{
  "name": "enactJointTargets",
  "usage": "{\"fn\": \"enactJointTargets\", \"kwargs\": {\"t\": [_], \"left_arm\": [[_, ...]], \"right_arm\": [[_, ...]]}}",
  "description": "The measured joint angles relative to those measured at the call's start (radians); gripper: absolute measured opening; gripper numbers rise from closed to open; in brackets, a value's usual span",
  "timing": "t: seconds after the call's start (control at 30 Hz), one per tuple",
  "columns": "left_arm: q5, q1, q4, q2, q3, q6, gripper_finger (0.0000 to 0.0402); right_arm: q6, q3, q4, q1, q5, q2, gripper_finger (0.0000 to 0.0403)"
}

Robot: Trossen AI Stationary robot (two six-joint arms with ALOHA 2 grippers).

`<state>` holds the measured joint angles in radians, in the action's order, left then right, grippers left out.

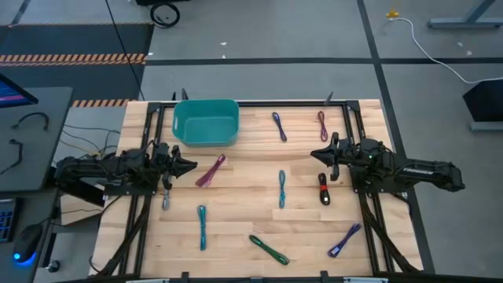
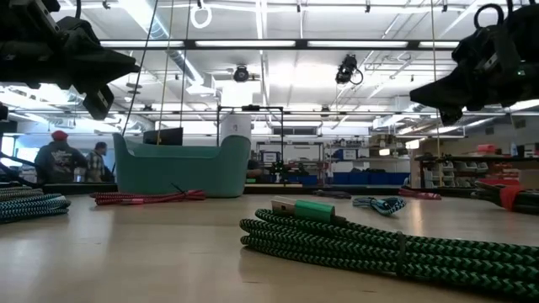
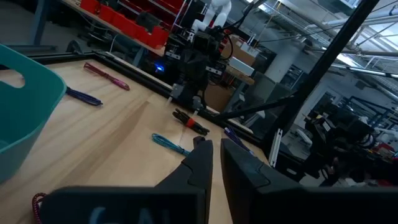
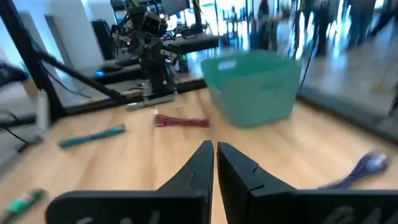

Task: Pick and place USB-C Cables
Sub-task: Put the top purple USB charger cable into the green bin

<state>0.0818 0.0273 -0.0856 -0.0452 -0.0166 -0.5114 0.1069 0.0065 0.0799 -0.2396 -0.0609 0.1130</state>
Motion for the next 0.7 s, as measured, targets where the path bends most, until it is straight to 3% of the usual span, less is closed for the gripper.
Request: {"fn": "enactJointTargets", "kwargs": {"t": [0.1, 0.23, 0.33, 0.5, 0.7], "left_arm": [[0.000, 0.000, 0.000, 0.000, 0.000, 0.000, 0.0038], [0.000, 0.000, 0.000, 0.000, 0.000, 0.000, 0.0033], [0.000, 0.000, 0.000, 0.000, 0.000, 0.000, 0.0032], [0.000, 0.000, 0.000, 0.000, 0.000, 0.000, 0.0038], [0.000, 0.000, 0.001, 0.000, 0.000, 0.000, 0.0039]], "right_arm": [[0.092, 0.000, 0.135, 0.004, -0.019, 0.000, 0.0026], [0.302, 0.000, 0.378, 0.004, 0.041, 0.006, 0.0026], [0.482, 0.000, 0.540, 0.004, 0.116, 0.012, 0.0026], [0.608, 0.000, 0.746, 0.004, 0.278, 0.025, 0.0026], [0.675, 0.018, 0.777, 0.004, 0.492, 0.057, 0.0026]]}}
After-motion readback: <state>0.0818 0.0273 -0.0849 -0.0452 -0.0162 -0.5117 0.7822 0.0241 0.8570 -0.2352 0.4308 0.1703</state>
